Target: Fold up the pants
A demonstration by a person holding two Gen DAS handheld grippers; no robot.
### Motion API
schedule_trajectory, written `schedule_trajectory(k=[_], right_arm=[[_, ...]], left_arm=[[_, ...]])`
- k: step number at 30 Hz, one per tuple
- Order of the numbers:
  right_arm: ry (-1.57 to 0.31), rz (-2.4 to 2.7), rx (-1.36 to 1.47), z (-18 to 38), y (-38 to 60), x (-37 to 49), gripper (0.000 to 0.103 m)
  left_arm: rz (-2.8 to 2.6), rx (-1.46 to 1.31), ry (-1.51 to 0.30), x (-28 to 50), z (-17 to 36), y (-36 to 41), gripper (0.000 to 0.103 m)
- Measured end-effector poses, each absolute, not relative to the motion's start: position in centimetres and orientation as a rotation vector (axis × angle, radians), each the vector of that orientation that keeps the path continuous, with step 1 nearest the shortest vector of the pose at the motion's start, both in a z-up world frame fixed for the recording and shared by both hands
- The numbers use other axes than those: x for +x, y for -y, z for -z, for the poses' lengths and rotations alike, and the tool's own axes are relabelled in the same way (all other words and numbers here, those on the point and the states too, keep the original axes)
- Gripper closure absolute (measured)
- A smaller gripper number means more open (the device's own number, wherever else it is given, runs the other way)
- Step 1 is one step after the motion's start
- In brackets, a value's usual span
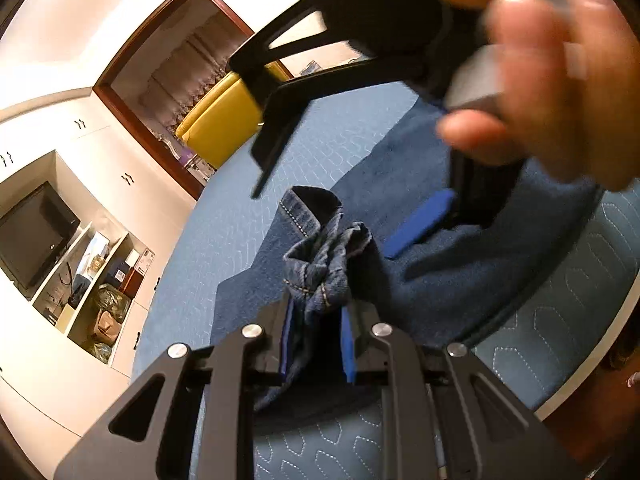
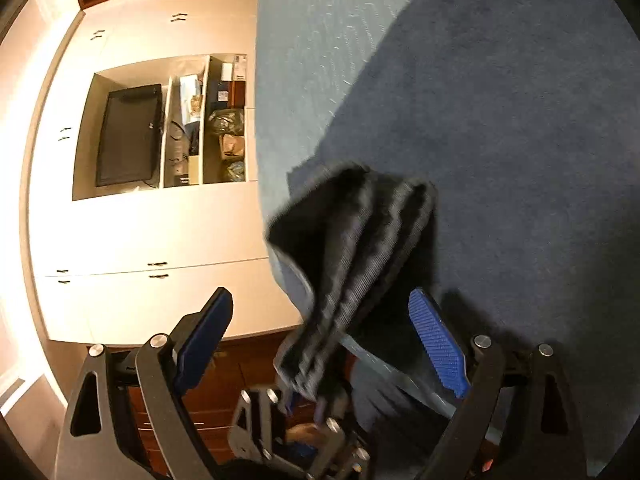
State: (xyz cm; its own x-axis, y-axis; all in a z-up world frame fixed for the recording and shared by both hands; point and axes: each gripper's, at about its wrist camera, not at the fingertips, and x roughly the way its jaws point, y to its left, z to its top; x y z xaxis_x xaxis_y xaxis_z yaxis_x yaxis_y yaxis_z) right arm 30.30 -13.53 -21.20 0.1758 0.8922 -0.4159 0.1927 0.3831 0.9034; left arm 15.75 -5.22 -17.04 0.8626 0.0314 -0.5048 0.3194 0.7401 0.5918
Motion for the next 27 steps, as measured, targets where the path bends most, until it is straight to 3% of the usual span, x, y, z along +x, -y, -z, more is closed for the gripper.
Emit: schedule_trajectory(k=[7,11,14,17,19,21,23,24,27], right_arm=[[-1.316,-0.684,1.194,22.3,13.2,33.1,0.017],[-1.334,-0.676,1.156,22.6,13.1,33.9,0.059],[-1.348,-0.653,1.055,22.5,12.6,34.3,0.083],[-1.353,-0.640,1.007,22.8,12.8,34.1,0.089],[-1.351,-0.633,0.988,23.0,12.5,34.1,0.090],[-1.354,-0.633,0.979,23.2,12.3,34.1,0.090],[-1.355,-0.624,0.963,23.3,12.2,34.2,0.090],[-1.355,-0.620,0.964,23.4,12.3,34.1,0.090],[-1.360,-0.597,0.946,23.6,12.2,33.9,0.090]], left_arm=[[0.159,0.771,-0.495,14.1,17.8,6.1,0.084],[0.158,0.887,-0.453,13.3,19.8,6.9,0.083],[0.162,0.977,-0.424,12.5,21.8,7.4,0.069],[0.176,1.025,-0.409,11.7,22.8,7.8,0.062],[0.179,1.022,-0.400,11.5,22.7,7.8,0.051],[0.177,1.018,-0.388,11.6,22.5,7.6,0.049],[0.181,1.036,-0.412,12.1,22.8,7.5,0.062],[0.191,1.051,-0.442,12.4,23.1,7.5,0.080],[0.203,1.075,-0.447,12.3,23.1,7.5,0.083]])
